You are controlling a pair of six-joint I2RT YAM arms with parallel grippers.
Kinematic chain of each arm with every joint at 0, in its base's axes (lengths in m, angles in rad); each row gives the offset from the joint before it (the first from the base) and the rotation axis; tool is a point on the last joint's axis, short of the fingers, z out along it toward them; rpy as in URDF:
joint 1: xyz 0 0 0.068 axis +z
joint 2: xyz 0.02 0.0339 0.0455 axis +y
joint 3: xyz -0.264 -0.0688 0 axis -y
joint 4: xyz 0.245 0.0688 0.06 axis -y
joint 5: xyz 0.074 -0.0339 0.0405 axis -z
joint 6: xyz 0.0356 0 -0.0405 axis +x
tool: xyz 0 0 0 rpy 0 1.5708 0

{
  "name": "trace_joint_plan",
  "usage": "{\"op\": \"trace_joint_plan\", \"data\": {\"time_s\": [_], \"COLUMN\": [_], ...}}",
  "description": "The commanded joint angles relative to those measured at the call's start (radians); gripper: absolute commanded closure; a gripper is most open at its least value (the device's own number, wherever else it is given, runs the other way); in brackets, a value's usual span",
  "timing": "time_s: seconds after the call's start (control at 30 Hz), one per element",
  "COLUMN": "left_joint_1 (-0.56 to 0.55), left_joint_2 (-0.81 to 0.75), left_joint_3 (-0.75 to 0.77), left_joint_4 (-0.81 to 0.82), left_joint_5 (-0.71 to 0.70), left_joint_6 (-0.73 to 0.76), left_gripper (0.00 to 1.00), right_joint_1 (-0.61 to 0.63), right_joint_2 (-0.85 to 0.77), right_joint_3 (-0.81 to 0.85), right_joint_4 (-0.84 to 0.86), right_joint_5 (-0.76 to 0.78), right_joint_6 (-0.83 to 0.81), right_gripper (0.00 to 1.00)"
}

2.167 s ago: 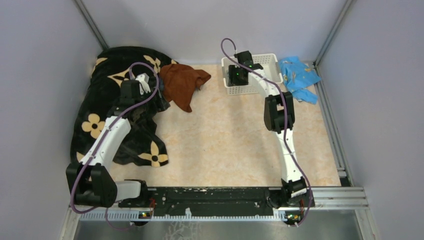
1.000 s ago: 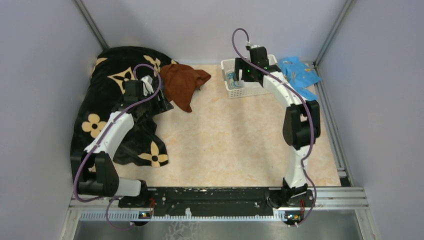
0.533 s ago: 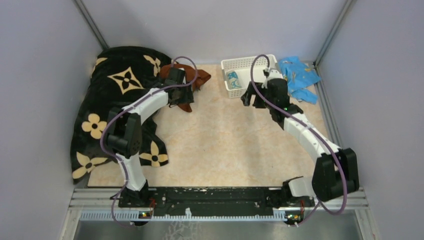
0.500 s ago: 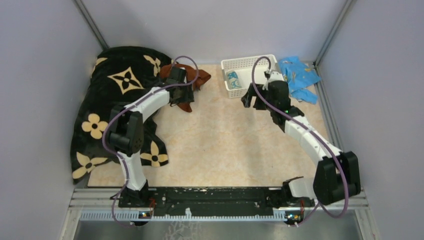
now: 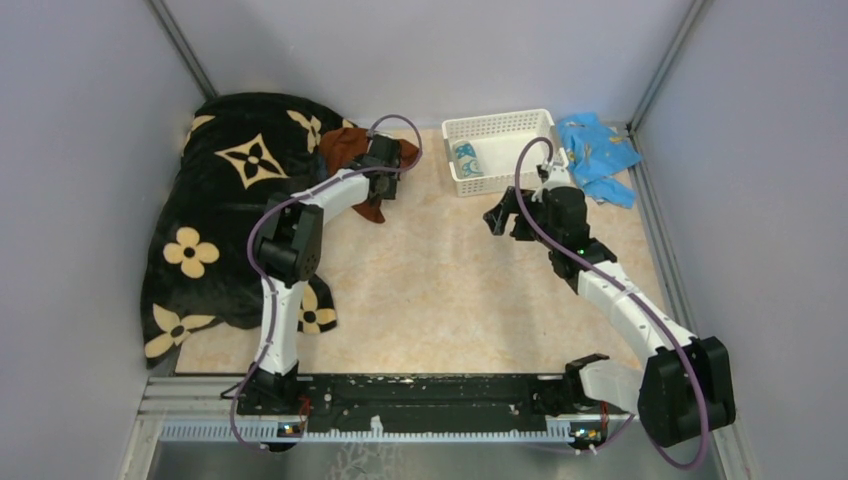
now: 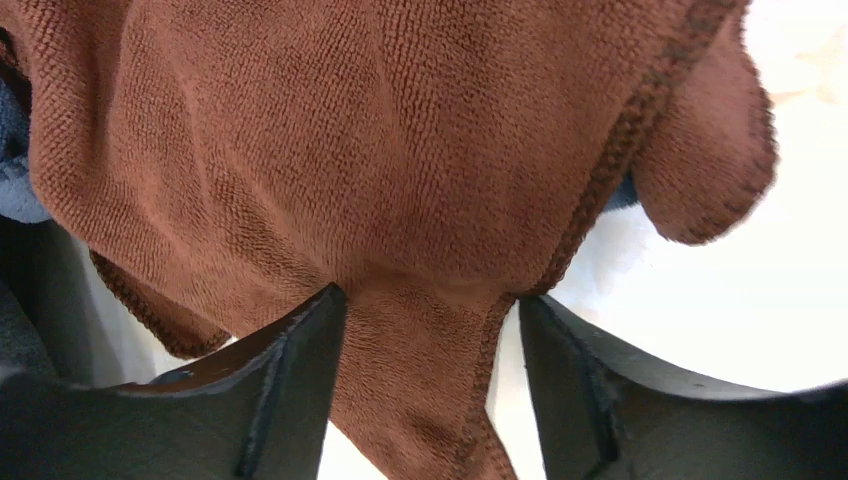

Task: Roll the towels
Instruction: Pick up the towel at the corner of the board, then place the towel at the center of the board.

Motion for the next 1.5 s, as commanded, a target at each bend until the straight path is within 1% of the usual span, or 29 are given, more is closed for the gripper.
{"op": "trace_joint_plan", "data": {"time_s": [0.0, 0.03, 0.07, 0.1, 0.13, 0.17, 0.33, 0.43, 0.53, 0.63, 0.7, 0.8, 0.97, 1.0, 1.1, 1.17, 1.23, 1.3, 1.37, 1.47], "left_joint_1": [-0.006, -0.007, -0.007, -0.006, -0.006, -0.006, -0.006, -0.006, -0.014, -0.065, -0.121, -0.215, -0.384, -0.433, -0.53, -0.56, -0.565, -0.564, -0.564, -0.564], "left_joint_2": [0.04, 0.037, 0.032, 0.023, 0.008, -0.013, -0.18, -0.278, -0.356, -0.432, -0.494, -0.547, -0.587, -0.587, -0.589, -0.593, -0.603, -0.64, -0.686, -0.753], "left_joint_3": [0.042, 0.042, 0.045, 0.05, 0.058, 0.066, 0.068, 0.128, 0.238, 0.309, 0.326, 0.345, 0.347, 0.35, 0.348, 0.334, 0.3, 0.226, 0.12, -0.055], "left_joint_4": [0.07, 0.079, 0.084, 0.08, 0.069, 0.055, 0.067, 0.087, 0.049, 0.03, 0.023, -0.023, -0.081, -0.088, -0.094, -0.094, -0.103, -0.079, -0.035, 0.03], "left_joint_5": [-0.111, -0.111, -0.116, -0.123, -0.13, -0.139, -0.181, -0.202, -0.14, -0.073, -0.006, 0.088, 0.199, 0.225, 0.223, 0.2, 0.174, 0.118, 0.057, -0.052], "left_joint_6": [0.063, 0.073, 0.081, 0.088, 0.093, 0.096, 0.174, 0.243, 0.271, 0.306, 0.329, 0.337, 0.331, 0.338, 0.379, 0.401, 0.411, 0.426, 0.448, 0.483], "left_gripper": [0.36, 0.48, 0.62, 0.72, 0.79, 0.84, 1.0, 1.0, 1.0, 1.0, 1.0, 1.0, 1.0, 1.0, 1.0, 1.0, 1.0, 1.0, 1.0, 0.9], "right_joint_1": [-0.007, -0.008, -0.008, -0.008, -0.008, -0.008, -0.007, -0.008, -0.007, -0.009, -0.007, -0.008, -0.007, -0.007, -0.007, -0.008, -0.008, -0.008, -0.008, -0.007], "right_joint_2": [-0.045, -0.047, -0.048, -0.048, -0.049, -0.05, -0.068, -0.078, -0.095, -0.118, -0.135, -0.169, -0.25, -0.269, -0.328, -0.362, -0.392, -0.412, -0.412, -0.384], "right_joint_3": [0.003, 0.003, 0.005, 0.007, 0.01, 0.01, 0.006, 0.005, 0.001, -0.001, -0.002, -0.005, -0.014, -0.016, -0.016, -0.015, -0.014, -0.012, -0.007, 0.005], "right_joint_4": [0.053, 0.053, 0.052, 0.048, 0.044, 0.042, 0.042, 0.04, 0.042, 0.037, 0.033, 0.023, -0.01, -0.02, -0.051, -0.069, -0.082, -0.092, -0.101, -0.123], "right_joint_5": [-0.006, -0.003, 0.0, -0.001, -0.002, -0.004, 0.003, -0.002, 0.001, 0.008, 0.013, 0.023, 0.087, 0.109, 0.17, 0.208, 0.23, 0.234, 0.223, 0.187], "right_joint_6": [0.001, 0.0, -0.001, -0.001, -0.001, -0.002, -0.003, -0.002, 0.0, -0.001, -0.002, -0.003, -0.012, -0.015, -0.027, -0.033, -0.036, -0.044, -0.048, -0.051], "right_gripper": [0.16, 0.16, 0.16, 0.16, 0.16, 0.16, 0.16, 0.16, 0.16, 0.16, 0.16, 0.16, 0.16, 0.16, 0.16, 0.16, 0.16, 0.16, 0.16, 0.16]}}
